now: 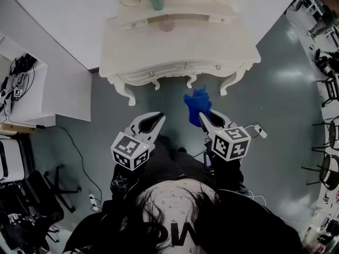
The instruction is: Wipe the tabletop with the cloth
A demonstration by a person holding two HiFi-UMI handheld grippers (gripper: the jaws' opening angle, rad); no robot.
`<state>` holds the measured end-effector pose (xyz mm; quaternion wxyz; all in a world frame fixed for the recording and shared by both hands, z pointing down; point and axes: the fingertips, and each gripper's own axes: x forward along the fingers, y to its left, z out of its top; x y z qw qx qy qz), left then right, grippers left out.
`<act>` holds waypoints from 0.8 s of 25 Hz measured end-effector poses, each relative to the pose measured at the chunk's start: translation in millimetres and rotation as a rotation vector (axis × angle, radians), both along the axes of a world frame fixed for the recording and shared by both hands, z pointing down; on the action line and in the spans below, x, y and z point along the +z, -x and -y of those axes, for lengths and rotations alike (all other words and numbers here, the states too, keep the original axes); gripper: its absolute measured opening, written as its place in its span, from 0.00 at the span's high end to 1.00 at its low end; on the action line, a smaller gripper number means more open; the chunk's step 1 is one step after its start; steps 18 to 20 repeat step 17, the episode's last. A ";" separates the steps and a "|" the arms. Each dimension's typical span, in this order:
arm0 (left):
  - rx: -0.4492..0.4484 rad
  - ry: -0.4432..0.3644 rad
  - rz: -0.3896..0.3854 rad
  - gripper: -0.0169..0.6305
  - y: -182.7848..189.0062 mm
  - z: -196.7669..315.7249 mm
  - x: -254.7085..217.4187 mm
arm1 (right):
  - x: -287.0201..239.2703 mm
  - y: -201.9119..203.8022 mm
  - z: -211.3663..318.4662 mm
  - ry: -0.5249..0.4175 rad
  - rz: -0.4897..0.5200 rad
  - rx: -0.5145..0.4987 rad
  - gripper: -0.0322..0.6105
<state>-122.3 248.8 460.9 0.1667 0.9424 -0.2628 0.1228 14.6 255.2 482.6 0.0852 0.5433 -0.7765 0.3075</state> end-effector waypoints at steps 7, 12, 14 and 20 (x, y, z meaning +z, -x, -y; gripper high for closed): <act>-0.021 -0.023 0.017 0.97 -6.5 -16.0 -3.7 | -2.9 -8.7 -15.0 -0.028 0.015 -0.010 0.82; -0.033 -0.036 0.029 0.97 -13.1 -24.3 -5.1 | -6.2 -16.7 -24.6 -0.047 0.021 -0.009 0.82; -0.038 -0.039 0.039 0.97 -16.8 -28.0 -4.5 | -8.2 -21.0 -28.7 -0.056 0.022 -0.007 0.82; -0.045 -0.038 0.060 0.97 -23.2 -34.6 -1.1 | -9.6 -28.7 -35.8 -0.066 0.020 -0.005 0.82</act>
